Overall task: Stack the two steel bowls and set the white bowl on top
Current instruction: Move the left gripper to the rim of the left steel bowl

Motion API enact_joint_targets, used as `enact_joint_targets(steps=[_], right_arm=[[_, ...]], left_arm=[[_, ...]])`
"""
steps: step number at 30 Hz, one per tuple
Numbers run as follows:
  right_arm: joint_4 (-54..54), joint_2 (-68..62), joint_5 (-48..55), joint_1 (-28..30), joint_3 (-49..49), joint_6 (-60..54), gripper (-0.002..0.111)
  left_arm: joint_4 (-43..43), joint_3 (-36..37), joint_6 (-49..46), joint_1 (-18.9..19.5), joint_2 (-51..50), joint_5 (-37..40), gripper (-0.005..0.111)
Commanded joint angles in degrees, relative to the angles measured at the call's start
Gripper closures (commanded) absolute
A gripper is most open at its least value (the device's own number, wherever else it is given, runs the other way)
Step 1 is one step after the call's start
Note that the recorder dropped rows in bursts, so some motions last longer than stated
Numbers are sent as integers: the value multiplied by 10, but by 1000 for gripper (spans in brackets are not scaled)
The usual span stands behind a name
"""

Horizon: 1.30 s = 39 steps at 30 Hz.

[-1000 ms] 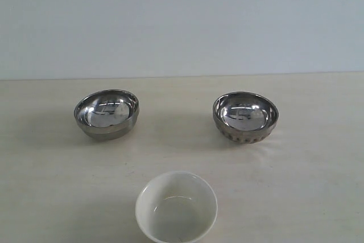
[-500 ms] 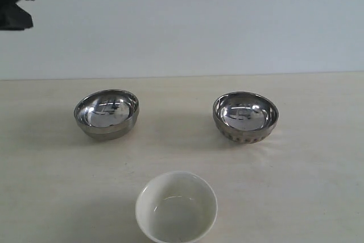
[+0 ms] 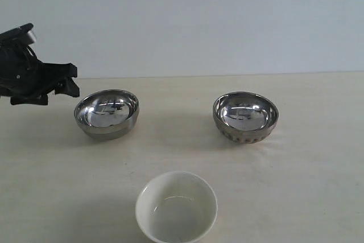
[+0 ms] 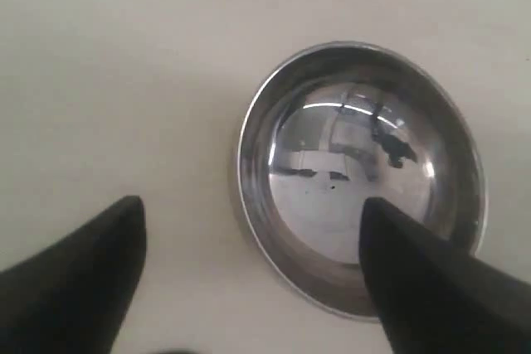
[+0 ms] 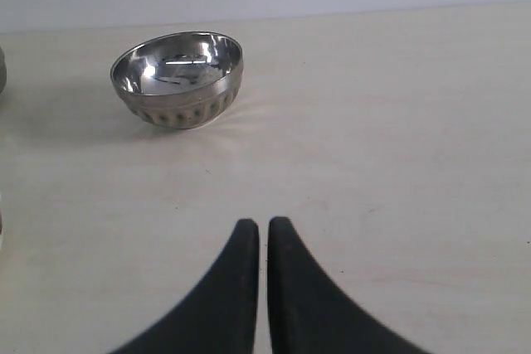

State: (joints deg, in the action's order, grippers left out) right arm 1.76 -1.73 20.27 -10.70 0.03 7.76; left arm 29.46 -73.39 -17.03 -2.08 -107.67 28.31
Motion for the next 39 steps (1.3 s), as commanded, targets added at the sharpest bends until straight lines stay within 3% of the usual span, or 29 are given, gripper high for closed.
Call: enact_joint_targets(steps=[1,10,21,25,35,39], right_arm=[[3,-1,-8,4,0,-2,108],[3,-1,-8,4,0,-2,108],[3,-1,-8,4,0,-2,108],[3,-1,-8,4,0,-2,108],[3,-1,-8,4,0,-2,108],[3,-1,-8,4,0,-2,108]], left_arm=[[1,-27,-5,-2,-42,-1,40],[-6,-73,-13,-44,-102,-18,42],[-56,-83,-5,-42,-122,-15,42],[-56,-83,-5,-42,-132,-14,55],[-56,-84,-5,-42,-148,-15,101],[-56,-84,-10,-42,-148,-1,103]])
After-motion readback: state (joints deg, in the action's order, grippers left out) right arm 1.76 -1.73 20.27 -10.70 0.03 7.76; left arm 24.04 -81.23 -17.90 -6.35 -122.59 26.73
